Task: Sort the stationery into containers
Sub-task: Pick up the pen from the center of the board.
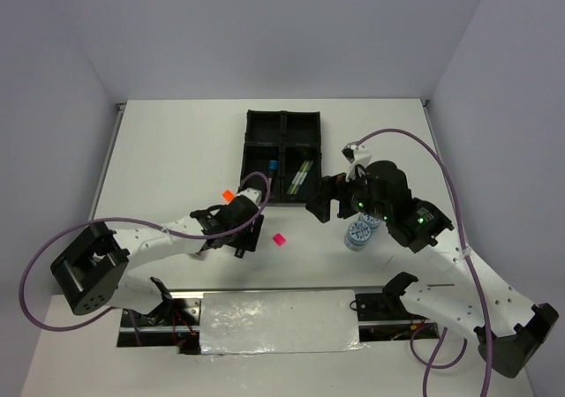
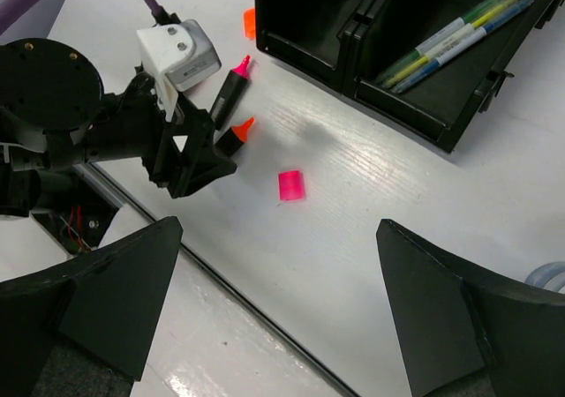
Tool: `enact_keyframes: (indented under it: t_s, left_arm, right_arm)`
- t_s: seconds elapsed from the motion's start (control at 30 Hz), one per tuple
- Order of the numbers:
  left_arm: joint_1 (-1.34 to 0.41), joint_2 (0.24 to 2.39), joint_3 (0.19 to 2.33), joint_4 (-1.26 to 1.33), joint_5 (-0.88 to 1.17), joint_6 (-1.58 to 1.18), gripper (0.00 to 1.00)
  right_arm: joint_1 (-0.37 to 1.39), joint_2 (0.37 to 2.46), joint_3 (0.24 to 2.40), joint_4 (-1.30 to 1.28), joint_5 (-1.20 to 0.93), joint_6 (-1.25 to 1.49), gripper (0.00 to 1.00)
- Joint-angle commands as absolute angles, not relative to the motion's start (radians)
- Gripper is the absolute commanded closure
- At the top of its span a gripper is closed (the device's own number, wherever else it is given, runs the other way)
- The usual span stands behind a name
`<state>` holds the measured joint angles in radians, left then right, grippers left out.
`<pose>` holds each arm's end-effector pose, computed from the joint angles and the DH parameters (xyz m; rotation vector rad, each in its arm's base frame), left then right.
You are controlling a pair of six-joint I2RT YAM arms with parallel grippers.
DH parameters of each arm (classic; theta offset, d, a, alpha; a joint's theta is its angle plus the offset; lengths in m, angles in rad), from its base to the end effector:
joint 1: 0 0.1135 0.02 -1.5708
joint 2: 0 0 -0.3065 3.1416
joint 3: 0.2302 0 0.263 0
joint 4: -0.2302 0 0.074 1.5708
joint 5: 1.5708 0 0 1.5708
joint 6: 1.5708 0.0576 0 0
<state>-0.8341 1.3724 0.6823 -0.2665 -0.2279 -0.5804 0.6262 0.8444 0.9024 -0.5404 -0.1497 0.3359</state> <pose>0.1912 -0.1914 0.1909 0.2277 2.5068 -0.2995 0.1445 0.1151 0.3566 -0.4038 2.0941 0.7382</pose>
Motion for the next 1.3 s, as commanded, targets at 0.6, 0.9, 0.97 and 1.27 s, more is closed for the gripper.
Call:
enact_keyframes:
  t_s: [0.6, 0.9, 0.97, 1.27]
  left_arm:
    - [-0.908, 1.344, 0.624, -0.294, -0.273, -0.693, 0.37]
    - [-0.957, 1.410, 0.629, -0.365, -0.330, -0.770, 0.44]
    - [-0.963, 1.443, 0.649, -0.388, -0.350, -0.779, 0.44]
    - [-0.973, 1.529, 0.727, -0.411, -0.377, -0.781, 0.47]
  right_arm:
    - [0.634, 0.841, 0.913, -0.515, -0.163, 0.336, 0.00]
    - [0.632, 0.824, 0.910, -0.525, -0.158, 0.334, 0.00]
    - [0.632, 0.825, 0.910, -0.525, -0.158, 0.333, 0.00]
    - [0.634, 0.822, 0.925, -0.538, -0.150, 0.327, 0.00]
